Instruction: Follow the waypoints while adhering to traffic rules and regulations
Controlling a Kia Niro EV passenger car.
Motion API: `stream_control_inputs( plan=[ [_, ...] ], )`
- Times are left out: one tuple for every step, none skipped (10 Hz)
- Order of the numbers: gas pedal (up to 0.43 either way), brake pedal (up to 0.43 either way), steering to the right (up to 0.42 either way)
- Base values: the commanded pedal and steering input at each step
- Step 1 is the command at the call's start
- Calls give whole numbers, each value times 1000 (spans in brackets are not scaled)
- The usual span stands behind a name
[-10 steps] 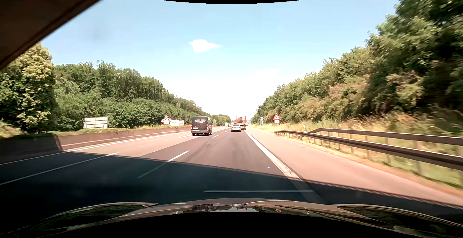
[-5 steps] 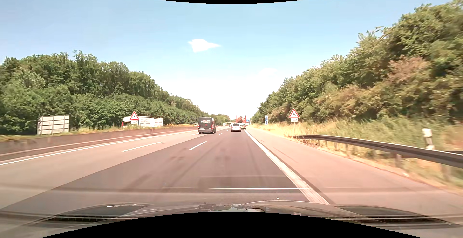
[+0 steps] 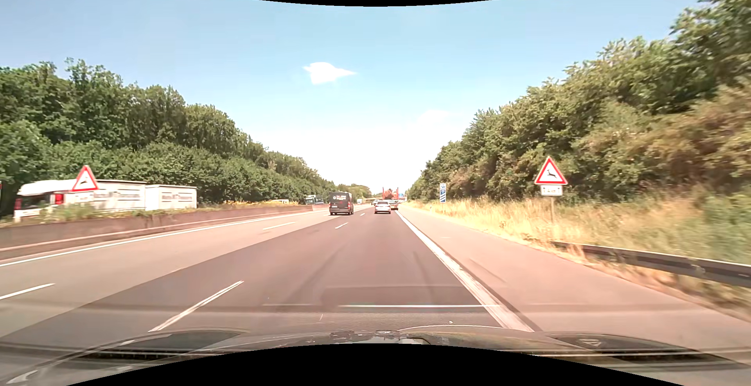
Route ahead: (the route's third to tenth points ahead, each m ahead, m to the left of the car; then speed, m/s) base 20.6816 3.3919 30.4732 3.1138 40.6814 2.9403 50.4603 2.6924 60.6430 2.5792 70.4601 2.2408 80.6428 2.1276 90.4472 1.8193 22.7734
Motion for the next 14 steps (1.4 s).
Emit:
stream_control_inputs(
  plan=[
    [209,0,1],
    [209,0,1],
    [209,0,1],
    [220,0,1],
    [220,0,1],
    [220,0,0],
    [220,0,0],
    [220,0,0],
    [220,0,0],
    [220,0,-1],
    [220,0,-2],
    [220,0,-2],
    [220,0,-1],
    [220,0,-1]
  ],
)
